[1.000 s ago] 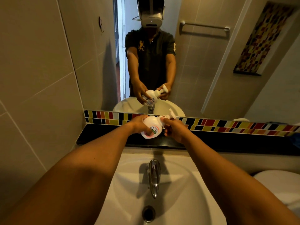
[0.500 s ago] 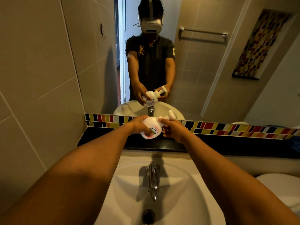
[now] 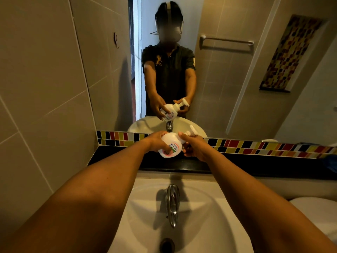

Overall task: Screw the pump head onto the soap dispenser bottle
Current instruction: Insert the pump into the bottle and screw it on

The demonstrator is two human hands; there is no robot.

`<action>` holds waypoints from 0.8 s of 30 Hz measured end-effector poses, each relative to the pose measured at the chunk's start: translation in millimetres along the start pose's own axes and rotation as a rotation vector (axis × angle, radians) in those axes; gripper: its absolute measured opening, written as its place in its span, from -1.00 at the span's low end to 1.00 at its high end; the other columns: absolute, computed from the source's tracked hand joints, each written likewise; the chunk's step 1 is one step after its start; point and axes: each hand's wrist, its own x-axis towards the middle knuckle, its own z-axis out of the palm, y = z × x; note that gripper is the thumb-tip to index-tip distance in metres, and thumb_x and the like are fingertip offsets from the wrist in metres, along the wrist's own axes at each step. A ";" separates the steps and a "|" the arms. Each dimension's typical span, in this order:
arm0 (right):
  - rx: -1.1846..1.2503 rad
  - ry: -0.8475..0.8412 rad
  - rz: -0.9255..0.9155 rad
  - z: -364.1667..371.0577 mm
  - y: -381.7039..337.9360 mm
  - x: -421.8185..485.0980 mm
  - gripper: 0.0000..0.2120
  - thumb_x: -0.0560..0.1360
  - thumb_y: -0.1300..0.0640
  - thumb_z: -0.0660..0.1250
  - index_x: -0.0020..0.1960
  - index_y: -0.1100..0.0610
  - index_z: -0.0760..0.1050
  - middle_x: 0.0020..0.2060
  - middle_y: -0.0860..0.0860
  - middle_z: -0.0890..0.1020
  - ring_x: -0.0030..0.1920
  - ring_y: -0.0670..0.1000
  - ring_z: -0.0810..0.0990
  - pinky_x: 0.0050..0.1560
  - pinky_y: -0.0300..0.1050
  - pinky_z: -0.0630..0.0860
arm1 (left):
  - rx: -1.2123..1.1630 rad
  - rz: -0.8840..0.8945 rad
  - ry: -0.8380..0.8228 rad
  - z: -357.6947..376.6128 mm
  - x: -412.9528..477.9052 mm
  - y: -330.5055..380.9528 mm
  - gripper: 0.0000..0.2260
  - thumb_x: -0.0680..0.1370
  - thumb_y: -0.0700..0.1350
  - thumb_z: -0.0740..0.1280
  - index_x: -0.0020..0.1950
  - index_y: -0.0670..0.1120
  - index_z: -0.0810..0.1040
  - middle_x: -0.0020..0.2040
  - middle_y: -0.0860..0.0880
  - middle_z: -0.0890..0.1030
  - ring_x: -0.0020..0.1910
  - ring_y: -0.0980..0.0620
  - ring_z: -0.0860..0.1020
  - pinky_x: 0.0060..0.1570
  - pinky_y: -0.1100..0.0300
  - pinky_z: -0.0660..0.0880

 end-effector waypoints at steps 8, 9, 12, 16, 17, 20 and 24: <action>0.036 -0.040 0.034 -4.0 1.1 0.1 -0.67 0.52 0.00 0.39 0.19 0.16 0.48 -0.17 0.16 0.60 -0.29 0.03 0.55 -0.23 -0.10 0.56 | -0.014 -0.013 -0.018 -3.6 0.1 -1.1 -0.42 0.37 -0.21 0.53 0.33 -0.02 0.41 0.22 -0.09 0.55 0.22 -0.14 0.53 0.15 -0.03 0.56; 0.038 -0.016 0.022 -2.5 1.1 0.4 -0.64 0.50 -0.05 0.41 0.16 0.17 0.51 -0.21 0.14 0.61 -0.31 0.02 0.55 -0.25 -0.10 0.56 | -0.013 -0.011 -0.021 -2.7 0.5 -0.2 -0.43 0.37 -0.20 0.54 0.32 -0.02 0.42 0.20 -0.08 0.55 0.21 -0.12 0.54 0.12 -0.02 0.56; 0.062 0.021 -0.001 1.3 0.8 1.1 -0.54 0.45 -0.14 0.43 0.14 0.19 0.53 -0.25 0.13 0.62 -0.35 0.00 0.56 -0.27 -0.12 0.55 | -0.010 -0.003 -0.015 -0.8 1.6 1.5 -0.42 0.35 -0.17 0.55 0.31 0.00 0.42 0.23 -0.09 0.57 0.20 -0.12 0.55 0.12 -0.02 0.58; 0.075 -0.050 0.009 -2.4 0.3 2.0 -0.56 0.48 -0.06 0.42 0.24 0.15 0.45 -0.13 0.17 0.61 -0.30 0.01 0.55 -0.24 -0.11 0.57 | -0.014 -0.001 -0.009 -4.5 2.9 0.1 -0.41 0.35 -0.19 0.55 0.32 -0.01 0.42 0.25 -0.11 0.56 0.22 -0.14 0.54 0.14 -0.05 0.58; 0.069 -0.055 0.016 -3.7 0.1 3.2 -0.59 0.48 0.00 0.41 0.25 0.14 0.44 -0.10 0.18 0.61 -0.27 0.02 0.55 -0.21 -0.09 0.58 | -0.019 -0.005 -0.006 -5.8 3.3 -0.7 -0.41 0.35 -0.20 0.55 0.33 -0.01 0.42 0.25 -0.11 0.56 0.23 -0.15 0.54 0.15 -0.06 0.58; 0.041 -0.026 0.012 -4.3 0.2 5.5 -0.64 0.48 0.01 0.42 0.20 0.14 0.48 -0.09 0.18 0.63 -0.25 0.04 0.57 -0.17 -0.07 0.58 | -0.017 -0.004 -0.004 -6.5 3.9 -1.4 -0.40 0.35 -0.20 0.55 0.34 -0.02 0.42 0.25 -0.11 0.56 0.23 -0.15 0.54 0.17 -0.09 0.58; 0.029 0.028 -0.018 1.1 -0.3 3.3 -0.60 0.45 -0.15 0.42 0.09 0.15 0.54 -0.23 0.12 0.61 -0.31 0.02 0.55 -0.24 -0.10 0.54 | -0.009 -0.001 -0.009 -2.6 5.0 1.6 -0.40 0.35 -0.19 0.56 0.33 -0.01 0.41 0.25 -0.11 0.56 0.22 -0.14 0.55 0.10 -0.02 0.59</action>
